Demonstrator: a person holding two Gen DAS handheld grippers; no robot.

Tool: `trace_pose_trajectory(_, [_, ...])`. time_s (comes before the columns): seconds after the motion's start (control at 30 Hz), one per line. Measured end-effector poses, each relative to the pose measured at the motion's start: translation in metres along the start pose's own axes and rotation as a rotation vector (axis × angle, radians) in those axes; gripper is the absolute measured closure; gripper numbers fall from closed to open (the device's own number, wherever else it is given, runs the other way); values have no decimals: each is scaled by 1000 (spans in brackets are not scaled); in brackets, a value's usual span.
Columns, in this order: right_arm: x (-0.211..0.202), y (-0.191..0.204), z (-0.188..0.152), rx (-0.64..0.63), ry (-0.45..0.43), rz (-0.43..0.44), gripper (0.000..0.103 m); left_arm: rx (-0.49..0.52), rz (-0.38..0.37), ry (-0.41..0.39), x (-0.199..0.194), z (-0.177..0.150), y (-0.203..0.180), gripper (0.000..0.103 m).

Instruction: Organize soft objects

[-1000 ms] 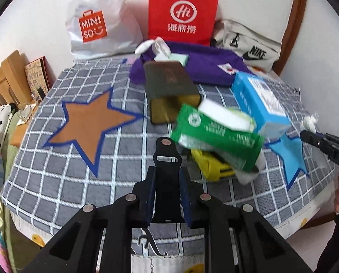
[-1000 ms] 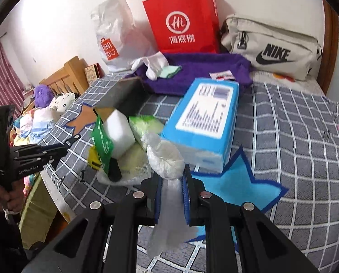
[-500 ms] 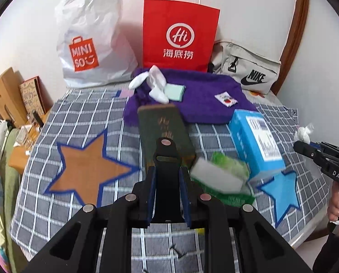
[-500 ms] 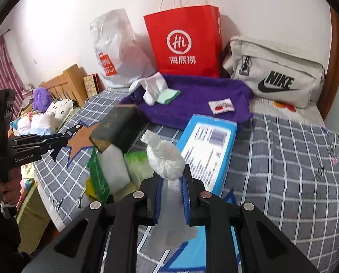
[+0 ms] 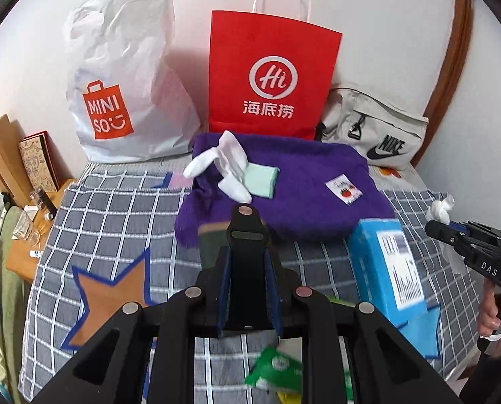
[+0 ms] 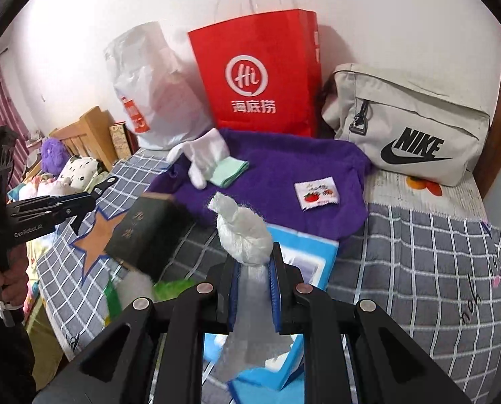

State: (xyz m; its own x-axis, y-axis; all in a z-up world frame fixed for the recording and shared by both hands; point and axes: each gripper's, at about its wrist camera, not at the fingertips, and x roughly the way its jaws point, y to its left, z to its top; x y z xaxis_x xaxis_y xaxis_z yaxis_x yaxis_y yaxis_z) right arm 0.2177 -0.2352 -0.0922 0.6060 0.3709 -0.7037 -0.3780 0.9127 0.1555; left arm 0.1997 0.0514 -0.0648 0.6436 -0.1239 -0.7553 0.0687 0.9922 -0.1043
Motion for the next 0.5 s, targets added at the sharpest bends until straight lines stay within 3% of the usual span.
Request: trace_pose_trajectory(0.5, [66, -41, 55, 29, 24, -10, 87, -33, -23, 22, 62, 53, 14, 83])
